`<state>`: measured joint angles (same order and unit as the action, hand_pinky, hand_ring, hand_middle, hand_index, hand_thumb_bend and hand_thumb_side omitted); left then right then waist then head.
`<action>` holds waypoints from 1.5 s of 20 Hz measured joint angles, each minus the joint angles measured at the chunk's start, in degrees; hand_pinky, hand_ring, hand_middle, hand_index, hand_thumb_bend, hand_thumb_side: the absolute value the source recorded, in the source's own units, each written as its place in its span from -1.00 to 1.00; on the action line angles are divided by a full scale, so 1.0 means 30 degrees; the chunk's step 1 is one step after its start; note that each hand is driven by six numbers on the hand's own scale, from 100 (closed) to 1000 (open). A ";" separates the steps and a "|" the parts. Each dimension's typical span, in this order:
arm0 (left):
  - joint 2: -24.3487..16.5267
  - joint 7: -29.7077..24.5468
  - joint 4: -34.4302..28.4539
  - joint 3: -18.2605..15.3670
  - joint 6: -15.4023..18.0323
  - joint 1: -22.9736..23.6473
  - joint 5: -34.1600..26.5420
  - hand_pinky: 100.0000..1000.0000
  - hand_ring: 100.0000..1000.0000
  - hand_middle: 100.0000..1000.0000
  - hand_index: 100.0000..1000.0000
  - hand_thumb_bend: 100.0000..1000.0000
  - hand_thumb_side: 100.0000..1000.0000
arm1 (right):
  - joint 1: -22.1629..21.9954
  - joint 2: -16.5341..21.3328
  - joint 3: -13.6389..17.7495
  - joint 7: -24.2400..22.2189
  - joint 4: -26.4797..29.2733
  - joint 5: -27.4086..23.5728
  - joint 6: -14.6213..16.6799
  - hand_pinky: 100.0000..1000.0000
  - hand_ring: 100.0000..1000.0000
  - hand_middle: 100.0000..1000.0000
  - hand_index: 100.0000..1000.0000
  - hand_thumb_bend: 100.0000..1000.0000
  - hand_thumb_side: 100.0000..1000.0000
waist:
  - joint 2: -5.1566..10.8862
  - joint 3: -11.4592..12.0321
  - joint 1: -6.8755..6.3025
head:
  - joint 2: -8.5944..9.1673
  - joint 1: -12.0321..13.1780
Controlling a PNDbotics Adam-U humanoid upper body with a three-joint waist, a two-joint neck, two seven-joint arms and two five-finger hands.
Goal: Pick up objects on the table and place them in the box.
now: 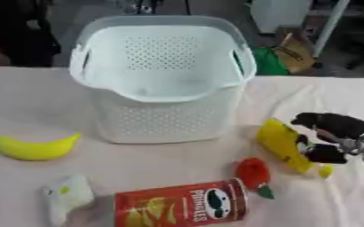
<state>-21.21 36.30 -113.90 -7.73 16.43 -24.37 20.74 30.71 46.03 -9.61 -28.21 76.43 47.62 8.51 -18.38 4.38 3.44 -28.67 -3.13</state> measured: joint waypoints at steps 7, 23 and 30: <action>-0.0002 0.0069 0.0000 -0.0084 -0.0023 0.0102 0.0062 0.33 0.28 0.31 0.44 -1.00 1.00 | -0.0512 0.0139 -0.0170 -0.0083 0.0924 -0.0700 -0.0172 1.00 1.00 1.00 1.00 -0.69 0.72 | 0.0038 -0.0195 0.0073 | -0.0002 0.0160; -0.0004 0.0090 0.0000 -0.0092 -0.0028 0.0240 0.0097 0.34 0.28 0.31 0.44 -1.00 1.00 | -0.1082 0.0818 -0.0107 0.0361 0.1520 -0.1454 -0.0028 1.00 1.00 1.00 1.00 -0.56 0.80 | 0.0142 -0.0401 0.0196 | 0.0000 0.0255; -0.0005 0.0084 0.0000 -0.0092 -0.0014 0.0243 0.0099 0.34 0.28 0.32 0.44 -1.00 1.00 | -0.1151 0.0845 -0.0213 -0.0814 0.1506 -0.1931 0.0355 1.00 1.00 1.00 1.00 -0.46 0.79 | 0.0173 -0.0505 0.0299 | 0.0001 0.0296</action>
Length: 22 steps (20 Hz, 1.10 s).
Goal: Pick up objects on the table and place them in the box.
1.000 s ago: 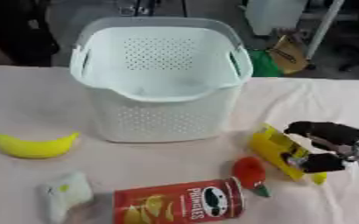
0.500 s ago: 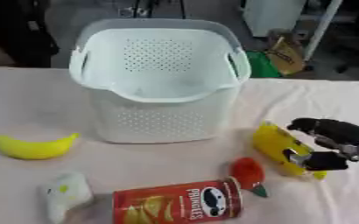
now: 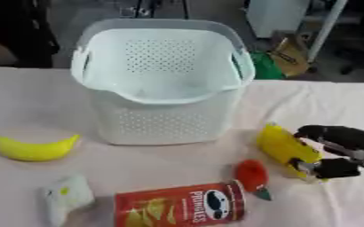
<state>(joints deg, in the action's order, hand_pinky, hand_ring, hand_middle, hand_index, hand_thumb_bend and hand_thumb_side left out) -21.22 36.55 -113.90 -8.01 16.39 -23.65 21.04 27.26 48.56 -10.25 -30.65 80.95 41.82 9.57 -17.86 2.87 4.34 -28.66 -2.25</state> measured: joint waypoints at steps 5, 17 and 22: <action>0.0000 -0.0036 0.0000 0.0000 0.0057 0.0000 0.0000 0.34 0.28 0.31 0.44 -1.00 1.00 | 0.0338 0.0000 0.0005 -0.0527 -0.0620 0.0051 0.0246 1.00 1.00 1.00 1.00 -0.44 0.71 | 0.0044 0.0009 0.0016 | 0.0025 -0.0019; 0.0000 0.0010 0.0000 0.0001 0.0157 0.0012 -0.0006 0.34 0.28 0.31 0.45 -1.00 1.00 | 0.1006 -0.0528 0.0065 -0.0583 -0.2577 0.1240 0.0735 1.00 1.00 1.00 1.00 -0.45 0.69 | 0.0054 0.0107 0.0025 | 0.0163 -0.0110; 0.0000 0.0045 0.0000 -0.0002 0.0196 0.0072 -0.0006 0.34 0.28 0.31 0.45 -1.00 1.00 | 0.1196 -0.0992 0.0054 -0.0288 -0.2864 0.1321 0.0270 1.00 1.00 1.00 1.00 -0.44 0.71 | 0.0056 -0.0155 0.0137 | 0.0157 -0.0129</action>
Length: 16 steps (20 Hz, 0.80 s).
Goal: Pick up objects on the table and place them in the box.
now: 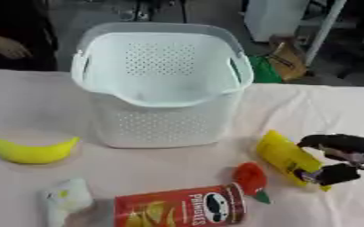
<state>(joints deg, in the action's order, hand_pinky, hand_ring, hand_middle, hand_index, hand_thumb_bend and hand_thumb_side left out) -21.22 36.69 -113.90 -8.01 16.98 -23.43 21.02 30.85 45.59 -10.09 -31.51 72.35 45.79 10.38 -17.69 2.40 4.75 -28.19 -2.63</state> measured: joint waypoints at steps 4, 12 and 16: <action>0.0000 0.0052 0.0000 -0.0002 0.0069 0.0044 0.0022 0.34 0.28 0.31 0.45 -1.00 1.00 | 0.0102 -0.0306 -0.0075 -0.0239 -0.0259 -0.0039 -0.0098 1.00 1.00 1.00 1.00 -0.43 0.74 | 0.0006 -0.0059 0.0103 | -0.0002 -0.0072; 0.0000 0.0158 0.0000 -0.0006 0.0278 0.0149 0.0066 0.34 0.28 0.31 0.45 -1.00 1.00 | 0.0354 -0.0858 -0.0315 -0.1252 -0.0995 -0.0355 0.0072 1.00 1.00 1.00 1.00 -0.39 0.77 | 0.0134 -0.0143 0.0441 | -0.0015 -0.0141; -0.0002 0.0202 0.0000 -0.0006 0.0368 0.0272 0.0066 0.34 0.28 0.30 0.46 -1.00 1.00 | 0.0502 -0.1043 -0.0518 -0.1762 -0.1535 -0.0450 0.0172 1.00 1.00 1.00 1.00 -0.37 0.76 | 0.0260 -0.0216 0.0663 | -0.0145 -0.0143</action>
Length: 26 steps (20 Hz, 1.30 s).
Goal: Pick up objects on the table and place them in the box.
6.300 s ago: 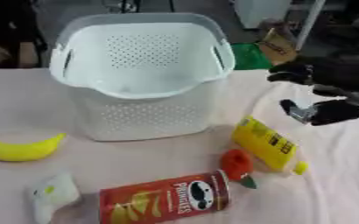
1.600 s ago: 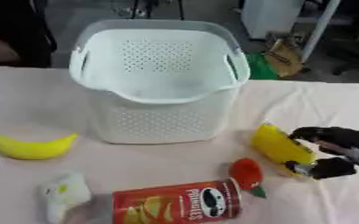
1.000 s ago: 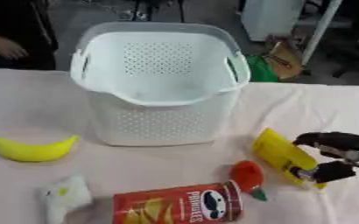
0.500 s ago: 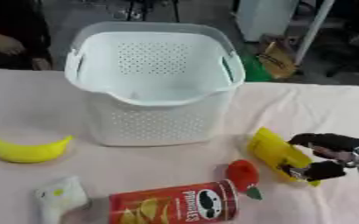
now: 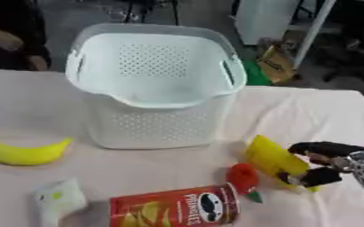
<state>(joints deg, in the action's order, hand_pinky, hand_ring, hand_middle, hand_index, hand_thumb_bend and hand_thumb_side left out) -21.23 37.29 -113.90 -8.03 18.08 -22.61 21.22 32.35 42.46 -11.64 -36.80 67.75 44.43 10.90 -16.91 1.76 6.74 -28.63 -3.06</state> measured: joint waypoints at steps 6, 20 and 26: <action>-0.0002 0.0050 0.0000 0.0000 0.0141 0.0021 0.0000 0.34 0.28 0.30 0.46 -1.00 1.00 | 0.0377 -0.0308 -0.0096 -0.0251 -0.0878 0.0154 -0.0025 1.00 1.00 1.00 1.00 -0.34 0.73 | 0.0046 -0.0015 0.0170 | -0.0013 -0.0038; -0.0005 0.0095 0.0000 0.0000 0.0266 0.0014 -0.0022 0.34 0.28 0.30 0.46 -1.00 1.00 | 0.0664 -0.0701 -0.0249 -0.0070 -0.1587 0.1308 0.0328 0.99 1.00 1.00 0.98 -0.48 0.45 | 0.0062 0.0294 0.0260 | -0.0013 -0.0319; -0.0005 0.0091 0.0000 0.0000 0.0262 -0.0004 -0.0038 0.34 0.28 0.30 0.46 -1.00 1.00 | 0.0627 -0.0692 -0.0244 0.0432 -0.1419 0.1391 0.0304 0.96 1.00 1.00 0.70 -0.59 0.42 | 0.0029 0.0323 0.0244 | -0.0013 -0.0310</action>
<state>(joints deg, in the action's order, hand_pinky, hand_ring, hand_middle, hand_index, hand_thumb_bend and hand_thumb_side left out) -21.25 37.56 -113.90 -8.03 18.86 -22.63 21.11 34.23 40.38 -12.37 -35.51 63.49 48.61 11.81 -16.83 2.73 7.47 -28.66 -3.99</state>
